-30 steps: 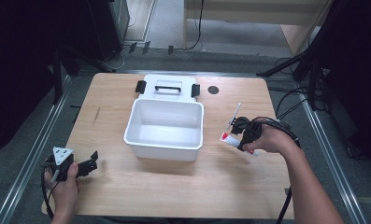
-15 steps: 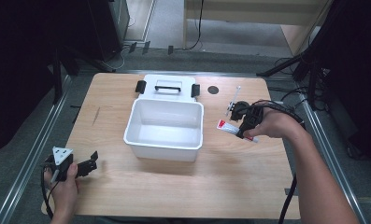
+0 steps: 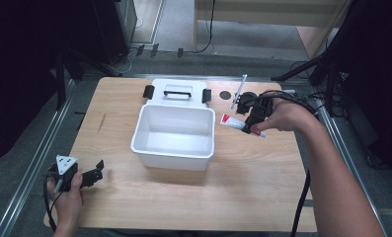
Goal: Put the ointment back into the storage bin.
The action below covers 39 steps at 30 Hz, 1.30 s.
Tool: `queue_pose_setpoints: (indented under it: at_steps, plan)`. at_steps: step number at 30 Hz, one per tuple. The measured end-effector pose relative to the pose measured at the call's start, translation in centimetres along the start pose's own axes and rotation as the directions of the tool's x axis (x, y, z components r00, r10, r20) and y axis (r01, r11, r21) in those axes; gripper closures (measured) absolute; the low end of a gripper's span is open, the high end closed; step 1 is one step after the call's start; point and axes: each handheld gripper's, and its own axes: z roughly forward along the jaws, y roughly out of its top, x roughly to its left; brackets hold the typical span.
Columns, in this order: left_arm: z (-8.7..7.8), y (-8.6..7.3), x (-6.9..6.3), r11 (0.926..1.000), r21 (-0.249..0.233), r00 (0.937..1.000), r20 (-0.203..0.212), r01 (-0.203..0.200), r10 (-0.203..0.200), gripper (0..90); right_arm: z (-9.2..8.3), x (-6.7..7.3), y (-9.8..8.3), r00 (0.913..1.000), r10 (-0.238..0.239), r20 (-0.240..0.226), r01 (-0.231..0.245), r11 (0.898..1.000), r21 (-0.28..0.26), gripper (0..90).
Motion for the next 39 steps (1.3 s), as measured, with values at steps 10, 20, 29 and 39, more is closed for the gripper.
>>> queue_pose_setpoints:
  at_steps: [10,20,29,39]
  plan:
    - [0.0,0.0,0.0,1.0000,-0.001,1.0000,0.002,0.007,-0.007,0.0,-1.2,0.5,2.5,0.9986,-0.053,0.006,0.053,0.999,-0.008,71.2]
    - [0.0,0.0,0.1,0.9999,-0.005,0.9999,0.006,0.010,-0.010,0.0,-1.7,1.6,5.6,0.9919,-0.127,0.008,0.127,0.992,-0.011,71.2]
    - [0.0,0.0,0.2,0.9999,-0.002,0.9998,0.009,0.016,-0.016,0.0,-0.8,2.5,8.3,0.9851,-0.172,-0.009,0.172,0.985,-0.012,71.2]
    - [0.0,0.0,0.1,1.0000,0.010,0.9999,0.011,0.001,-0.001,0.0,-0.2,3.3,10.9,0.9771,-0.212,-0.018,0.212,0.977,-0.010,71.2]
